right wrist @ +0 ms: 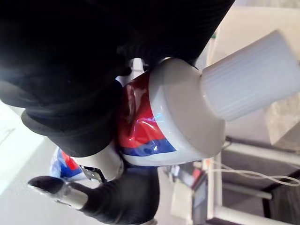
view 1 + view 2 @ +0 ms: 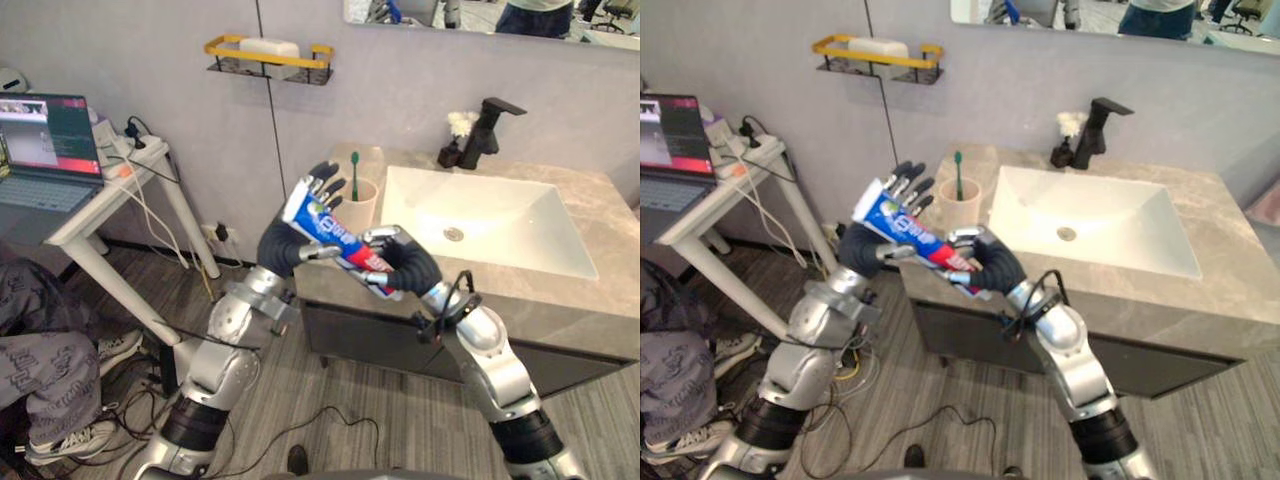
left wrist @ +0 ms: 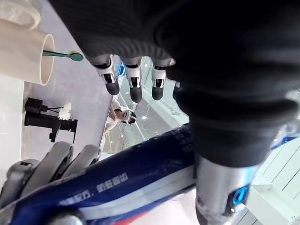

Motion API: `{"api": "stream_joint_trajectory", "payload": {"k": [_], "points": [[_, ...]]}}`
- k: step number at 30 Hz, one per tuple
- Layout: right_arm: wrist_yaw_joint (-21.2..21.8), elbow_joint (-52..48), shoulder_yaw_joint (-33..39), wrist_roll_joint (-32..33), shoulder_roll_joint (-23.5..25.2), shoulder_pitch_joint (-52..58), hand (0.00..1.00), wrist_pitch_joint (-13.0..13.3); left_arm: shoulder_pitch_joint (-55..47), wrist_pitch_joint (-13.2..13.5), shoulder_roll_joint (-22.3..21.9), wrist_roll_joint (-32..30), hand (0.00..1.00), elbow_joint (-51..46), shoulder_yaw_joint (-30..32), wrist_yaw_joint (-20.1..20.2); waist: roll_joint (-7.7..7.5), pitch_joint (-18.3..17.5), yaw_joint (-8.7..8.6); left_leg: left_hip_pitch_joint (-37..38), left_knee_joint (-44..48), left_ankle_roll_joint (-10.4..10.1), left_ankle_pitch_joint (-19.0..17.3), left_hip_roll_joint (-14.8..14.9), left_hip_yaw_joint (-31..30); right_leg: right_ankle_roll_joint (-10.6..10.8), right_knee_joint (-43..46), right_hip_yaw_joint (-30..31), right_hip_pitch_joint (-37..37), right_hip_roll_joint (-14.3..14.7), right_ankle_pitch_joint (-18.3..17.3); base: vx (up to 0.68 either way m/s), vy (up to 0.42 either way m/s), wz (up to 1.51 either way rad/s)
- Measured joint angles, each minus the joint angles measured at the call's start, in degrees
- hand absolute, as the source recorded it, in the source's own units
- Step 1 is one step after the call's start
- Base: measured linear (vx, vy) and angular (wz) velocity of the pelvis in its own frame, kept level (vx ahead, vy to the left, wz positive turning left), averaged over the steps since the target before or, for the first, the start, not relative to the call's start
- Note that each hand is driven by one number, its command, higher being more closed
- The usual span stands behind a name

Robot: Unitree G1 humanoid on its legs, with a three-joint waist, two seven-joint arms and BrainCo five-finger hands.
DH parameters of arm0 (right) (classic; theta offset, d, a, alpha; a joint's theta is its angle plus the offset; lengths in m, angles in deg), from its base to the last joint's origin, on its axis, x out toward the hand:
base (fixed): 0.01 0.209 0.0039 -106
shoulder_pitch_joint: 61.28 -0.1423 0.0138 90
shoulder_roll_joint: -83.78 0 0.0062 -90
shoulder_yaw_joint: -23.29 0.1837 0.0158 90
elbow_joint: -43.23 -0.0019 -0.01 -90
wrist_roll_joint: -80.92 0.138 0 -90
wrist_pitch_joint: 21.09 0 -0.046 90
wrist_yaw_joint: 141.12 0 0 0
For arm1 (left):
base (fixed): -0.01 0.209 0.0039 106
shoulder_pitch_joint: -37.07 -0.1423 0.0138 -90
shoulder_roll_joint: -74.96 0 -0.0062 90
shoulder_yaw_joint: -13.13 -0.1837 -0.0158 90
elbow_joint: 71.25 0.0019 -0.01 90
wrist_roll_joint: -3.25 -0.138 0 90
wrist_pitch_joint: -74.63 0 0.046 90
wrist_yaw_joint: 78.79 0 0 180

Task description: Organize washtable

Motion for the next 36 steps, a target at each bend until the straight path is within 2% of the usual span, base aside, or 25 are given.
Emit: {"api": "stream_joint_trajectory", "payload": {"k": [10,14,25,36], "points": [[-0.06,0.00,0.16,-0.07,2.06,1.65,1.00,-0.36,0.00,-0.89,-1.24,1.88,0.00,0.00,-1.70,-0.03,-0.56,-0.37,-0.12,-0.01,0.00,-0.02,-0.02,0.03,0.41,-0.20,-0.26,0.33,-0.11,0.14,0.24,0.00,0.000,-0.01],[-0.19,0.00,0.04,-0.07,2.97,1.65,1.00,-0.37,0.00,-1.30,-1.81,3.30,0.00,0.15,-4.19,0.00,-0.65,-0.43,-0.36,-0.01,0.00,-0.02,-0.02,0.04,0.89,-0.26,-0.70,0.62,-0.12,0.25,0.48,0.00,0.000,-0.04],[-1.43,0.00,-0.59,-0.06,3.17,1.64,1.00,-0.48,1.77,-2.39,-3.62,3.96,0.00,2.49,-7.82,-0.12,-0.58,-0.53,-1.28,-0.01,0.01,-0.02,-0.02,0.02,1.24,-0.15,-0.96,1.30,-0.23,0.30,0.69,0.00,0.000,-0.01],[-1.38,0.00,-0.48,-0.08,3.16,1.64,1.00,-0.48,2.17,-2.44,-3.76,3.95,0.00,2.64,-7.84,-0.26,-0.57,-0.77,-1.32,0.00,0.01,-0.01,-0.02,-0.02,1.26,-0.20,-0.92,1.62,-0.27,0.31,0.74,0.00,0.000,0.00]]}}
